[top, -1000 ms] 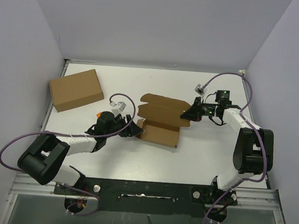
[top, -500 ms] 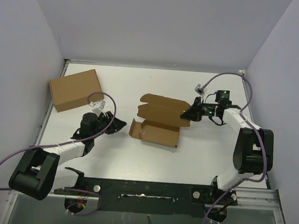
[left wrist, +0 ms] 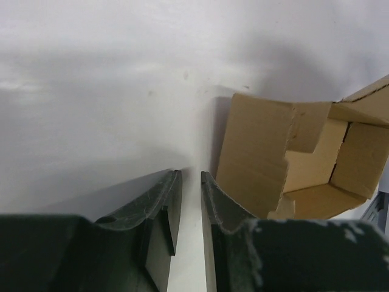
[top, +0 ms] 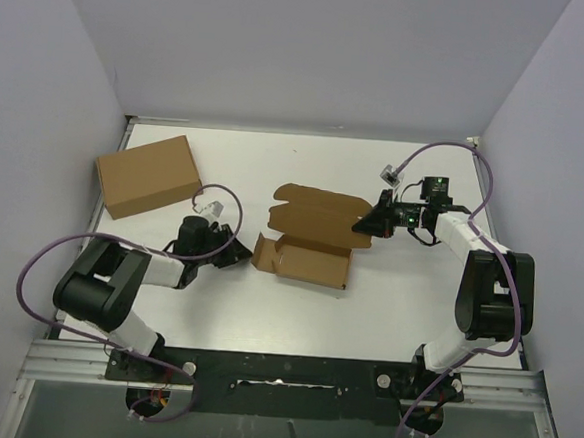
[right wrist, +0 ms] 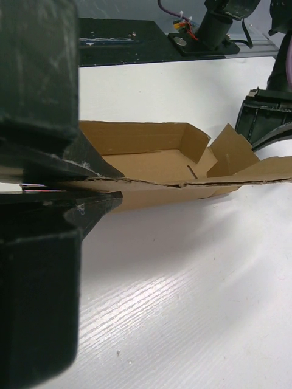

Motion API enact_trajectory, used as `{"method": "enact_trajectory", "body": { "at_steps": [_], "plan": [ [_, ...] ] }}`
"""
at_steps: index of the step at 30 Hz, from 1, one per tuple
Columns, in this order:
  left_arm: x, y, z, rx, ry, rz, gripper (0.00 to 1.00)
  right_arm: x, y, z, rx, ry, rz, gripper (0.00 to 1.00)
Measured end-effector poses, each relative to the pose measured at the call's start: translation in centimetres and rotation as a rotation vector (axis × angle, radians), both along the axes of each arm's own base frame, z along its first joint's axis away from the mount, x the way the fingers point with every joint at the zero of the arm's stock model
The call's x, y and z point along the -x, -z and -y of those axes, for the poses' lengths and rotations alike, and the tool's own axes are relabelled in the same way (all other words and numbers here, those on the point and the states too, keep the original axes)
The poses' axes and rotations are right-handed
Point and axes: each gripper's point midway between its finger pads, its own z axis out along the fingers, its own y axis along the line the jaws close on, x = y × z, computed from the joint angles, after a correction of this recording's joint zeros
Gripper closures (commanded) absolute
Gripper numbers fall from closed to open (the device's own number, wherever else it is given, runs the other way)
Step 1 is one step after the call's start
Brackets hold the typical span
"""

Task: Fold the paper box

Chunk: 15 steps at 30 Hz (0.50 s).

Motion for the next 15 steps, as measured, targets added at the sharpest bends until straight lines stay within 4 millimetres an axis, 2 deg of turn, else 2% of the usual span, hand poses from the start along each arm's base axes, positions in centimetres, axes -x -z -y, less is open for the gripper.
{"method": "enact_trajectory", "body": {
  "at_steps": [6, 15],
  "plan": [
    [-1.3, -0.1, 2.9, 0.027, 0.077, 0.035, 0.79, 0.0, 0.0, 0.0, 0.000, 0.000, 0.000, 1.00],
    [-0.8, -0.6, 4.3, 0.103, 0.139, 0.079, 0.76, 0.0, 0.0, 0.0, 0.001, 0.001, 0.000, 1.00]
  ]
}}
